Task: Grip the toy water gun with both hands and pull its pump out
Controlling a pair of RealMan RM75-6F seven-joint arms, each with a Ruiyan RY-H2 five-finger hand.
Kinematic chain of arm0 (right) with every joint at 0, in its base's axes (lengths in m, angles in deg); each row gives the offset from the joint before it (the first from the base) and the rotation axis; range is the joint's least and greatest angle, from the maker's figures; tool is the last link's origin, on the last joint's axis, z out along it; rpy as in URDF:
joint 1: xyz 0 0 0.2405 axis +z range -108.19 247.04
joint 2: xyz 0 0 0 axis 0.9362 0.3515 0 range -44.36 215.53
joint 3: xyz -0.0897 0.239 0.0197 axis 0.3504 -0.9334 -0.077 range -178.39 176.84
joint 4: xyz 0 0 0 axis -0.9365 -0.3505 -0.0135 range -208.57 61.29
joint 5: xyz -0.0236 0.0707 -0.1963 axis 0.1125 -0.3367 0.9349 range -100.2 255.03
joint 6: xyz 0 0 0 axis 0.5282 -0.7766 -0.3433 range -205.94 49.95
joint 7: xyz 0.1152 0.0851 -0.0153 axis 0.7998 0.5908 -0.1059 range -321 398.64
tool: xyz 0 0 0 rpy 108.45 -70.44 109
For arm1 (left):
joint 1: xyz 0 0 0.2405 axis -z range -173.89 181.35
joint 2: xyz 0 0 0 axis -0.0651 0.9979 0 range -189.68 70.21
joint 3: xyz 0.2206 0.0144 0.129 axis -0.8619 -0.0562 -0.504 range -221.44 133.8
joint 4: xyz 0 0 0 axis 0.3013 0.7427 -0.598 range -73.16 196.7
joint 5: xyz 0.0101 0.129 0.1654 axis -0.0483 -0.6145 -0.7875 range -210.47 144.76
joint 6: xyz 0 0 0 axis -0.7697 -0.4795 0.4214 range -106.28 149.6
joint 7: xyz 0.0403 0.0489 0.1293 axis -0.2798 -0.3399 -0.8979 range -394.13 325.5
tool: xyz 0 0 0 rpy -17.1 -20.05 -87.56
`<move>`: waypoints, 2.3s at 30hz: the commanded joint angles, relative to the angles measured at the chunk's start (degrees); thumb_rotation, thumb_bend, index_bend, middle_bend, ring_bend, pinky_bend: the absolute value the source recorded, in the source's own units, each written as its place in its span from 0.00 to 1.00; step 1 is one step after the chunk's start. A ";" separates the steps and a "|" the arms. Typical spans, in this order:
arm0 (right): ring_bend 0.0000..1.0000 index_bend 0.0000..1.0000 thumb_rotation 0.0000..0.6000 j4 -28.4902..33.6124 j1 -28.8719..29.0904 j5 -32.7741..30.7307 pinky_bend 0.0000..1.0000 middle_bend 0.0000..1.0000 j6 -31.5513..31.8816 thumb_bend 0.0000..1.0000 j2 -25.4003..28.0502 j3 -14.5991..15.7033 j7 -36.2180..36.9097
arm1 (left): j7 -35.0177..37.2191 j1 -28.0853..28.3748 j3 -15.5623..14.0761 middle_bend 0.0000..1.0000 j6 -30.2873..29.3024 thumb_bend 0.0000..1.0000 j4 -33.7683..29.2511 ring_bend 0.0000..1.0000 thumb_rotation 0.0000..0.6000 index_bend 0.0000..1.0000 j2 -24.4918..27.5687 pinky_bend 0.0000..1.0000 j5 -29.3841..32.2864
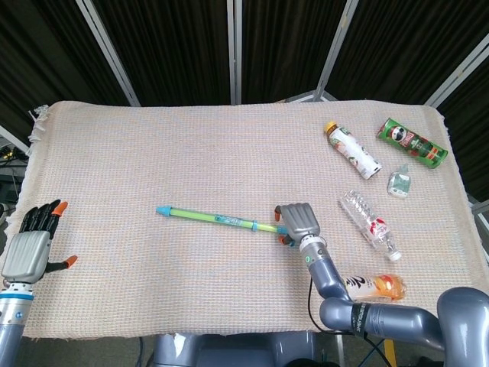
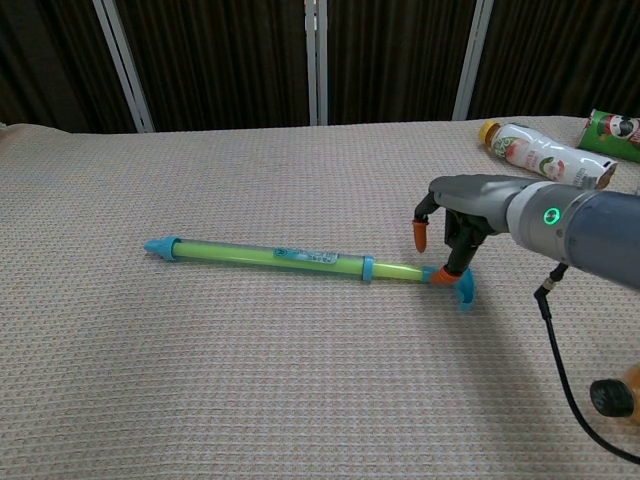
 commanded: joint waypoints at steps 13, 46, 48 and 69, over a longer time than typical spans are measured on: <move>1.00 0.49 1.00 -4.83 1.42 -1.09 1.00 1.00 -0.49 0.20 -3.14 1.83 -0.55 | 0.22 0.12 0.18 0.00 0.47 0.00 0.25 0.00 1.00 0.00 0.00 0.00 0.27; 1.00 0.64 1.00 -1.58 0.78 -1.21 1.00 1.00 1.02 0.40 -0.70 4.24 -2.68 | 0.28 14.16 4.91 0.90 15.41 0.02 9.94 0.81 1.00 0.32 -11.28 1.00 -0.07; 1.00 0.65 1.00 -1.15 0.83 -1.87 1.00 1.00 1.18 0.40 -0.41 3.99 -2.81 | -0.04 16.59 5.32 0.91 18.92 0.05 10.09 0.81 1.00 0.33 -12.58 1.00 0.64; 1.00 0.65 1.00 0.77 1.25 -3.29 1.00 1.00 1.69 0.41 1.47 3.88 -2.78 | -9.71 27.62 7.16 0.92 30.17 0.29 12.64 0.82 1.00 0.40 -21.74 1.00 14.73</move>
